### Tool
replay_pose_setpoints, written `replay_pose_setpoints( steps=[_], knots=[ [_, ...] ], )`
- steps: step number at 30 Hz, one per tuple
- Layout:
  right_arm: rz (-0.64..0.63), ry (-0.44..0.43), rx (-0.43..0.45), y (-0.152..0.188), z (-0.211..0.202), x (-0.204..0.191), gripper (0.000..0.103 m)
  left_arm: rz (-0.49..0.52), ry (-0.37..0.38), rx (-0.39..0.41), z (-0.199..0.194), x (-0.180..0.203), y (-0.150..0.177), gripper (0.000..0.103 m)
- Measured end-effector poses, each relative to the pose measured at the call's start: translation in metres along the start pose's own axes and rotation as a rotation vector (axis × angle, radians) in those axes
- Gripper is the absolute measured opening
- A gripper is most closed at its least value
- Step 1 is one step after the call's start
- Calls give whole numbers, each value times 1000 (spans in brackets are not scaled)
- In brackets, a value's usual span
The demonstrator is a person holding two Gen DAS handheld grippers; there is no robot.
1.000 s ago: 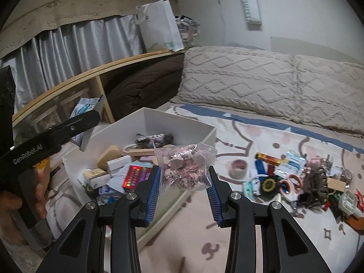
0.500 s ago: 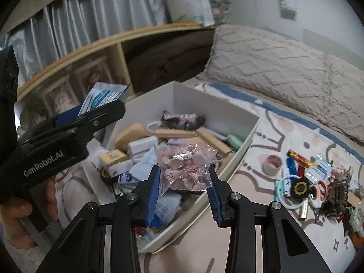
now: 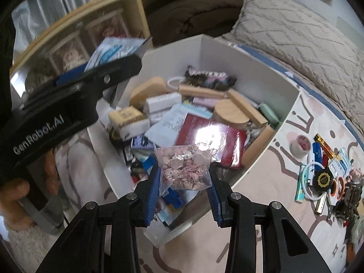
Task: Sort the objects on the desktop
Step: 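Open the right tool to drop the candy bag into the shoe box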
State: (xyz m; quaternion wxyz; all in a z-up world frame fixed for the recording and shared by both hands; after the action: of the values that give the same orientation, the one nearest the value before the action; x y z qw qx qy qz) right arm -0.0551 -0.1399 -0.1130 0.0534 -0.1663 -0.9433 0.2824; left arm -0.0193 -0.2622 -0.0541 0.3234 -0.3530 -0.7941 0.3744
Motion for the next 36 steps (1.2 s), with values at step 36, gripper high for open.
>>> replay_pose_setpoints(
  steps=[36],
  knots=[
    [3, 13, -67, 14, -23, -8, 40, 98, -35, -102, 23, 4, 24, 80]
  ],
)
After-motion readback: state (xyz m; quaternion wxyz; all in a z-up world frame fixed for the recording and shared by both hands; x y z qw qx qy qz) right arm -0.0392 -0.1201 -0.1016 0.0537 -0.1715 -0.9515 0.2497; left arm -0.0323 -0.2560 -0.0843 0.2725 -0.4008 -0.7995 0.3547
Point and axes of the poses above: each gripper's, at about its wrist camera, not at the fingertips, and z roughly the way its jaws point, x to its right, y to its underside, the point moved 6 cm from there along z, roughly the way its jaws point, and after that the axes turned 13 degrees about -z, right-handed, at the moved point
